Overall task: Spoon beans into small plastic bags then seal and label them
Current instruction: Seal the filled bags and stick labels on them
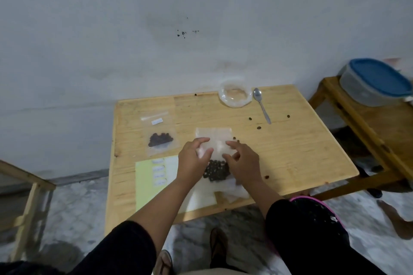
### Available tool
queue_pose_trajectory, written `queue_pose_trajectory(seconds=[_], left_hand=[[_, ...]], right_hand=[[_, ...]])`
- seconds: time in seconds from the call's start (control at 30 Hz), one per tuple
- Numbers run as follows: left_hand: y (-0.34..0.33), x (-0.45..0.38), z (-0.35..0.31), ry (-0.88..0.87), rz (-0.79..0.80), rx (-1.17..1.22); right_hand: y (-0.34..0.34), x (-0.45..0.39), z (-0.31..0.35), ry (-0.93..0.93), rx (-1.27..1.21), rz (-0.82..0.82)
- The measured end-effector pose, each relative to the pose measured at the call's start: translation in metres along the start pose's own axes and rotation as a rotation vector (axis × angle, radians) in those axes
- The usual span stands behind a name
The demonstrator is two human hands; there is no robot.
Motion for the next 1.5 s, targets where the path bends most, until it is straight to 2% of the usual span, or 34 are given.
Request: queue_pose_trajectory(seconds=[0.13,0.3,0.43,0.6,0.77,1.03,1.23,1.37,1.5], left_hand=[[0.048,0.024,0.033,0.127,-0.104,0.198],[0.115,0.070,0.083,0.269,-0.228,0.227],[0.156,0.106,0.112,0.326,-0.286,0.196],[0.180,0.131,0.134,0.365,-0.321,0.197],[0.186,0.139,0.143,0.378,-0.322,0.219],[0.180,0.134,0.145,0.381,-0.265,0.234],[0.178,0.118,0.133,0.366,-0.252,0.267],[0.178,0.100,0.117,0.307,-0.259,0.280],[0.180,0.081,0.092,0.201,-0.237,0.307]], right_hand=[[-0.035,0.021,0.040,0.067,-0.020,0.101],[-0.092,0.052,0.064,0.022,-0.052,0.201],[-0.136,0.069,0.062,-0.022,0.045,0.283],[-0.157,0.075,0.066,-0.026,0.099,0.257],[-0.162,0.074,0.069,-0.039,0.128,0.186],[-0.166,0.072,0.070,-0.058,0.130,0.207],[-0.134,0.069,0.097,-0.065,-0.092,0.140],[-0.117,0.072,0.138,0.050,-0.188,0.102],[-0.115,0.075,0.161,0.116,-0.268,0.171]])
Point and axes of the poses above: each hand's wrist, its own x-axis away from the middle knuckle, its own y-axis out of the back of the hand, z = x × y, the point moved 9 cm from there along -x, towards the middle knuckle, and after that the axes turned 12 degrees about -y, right-handed, at the moved point
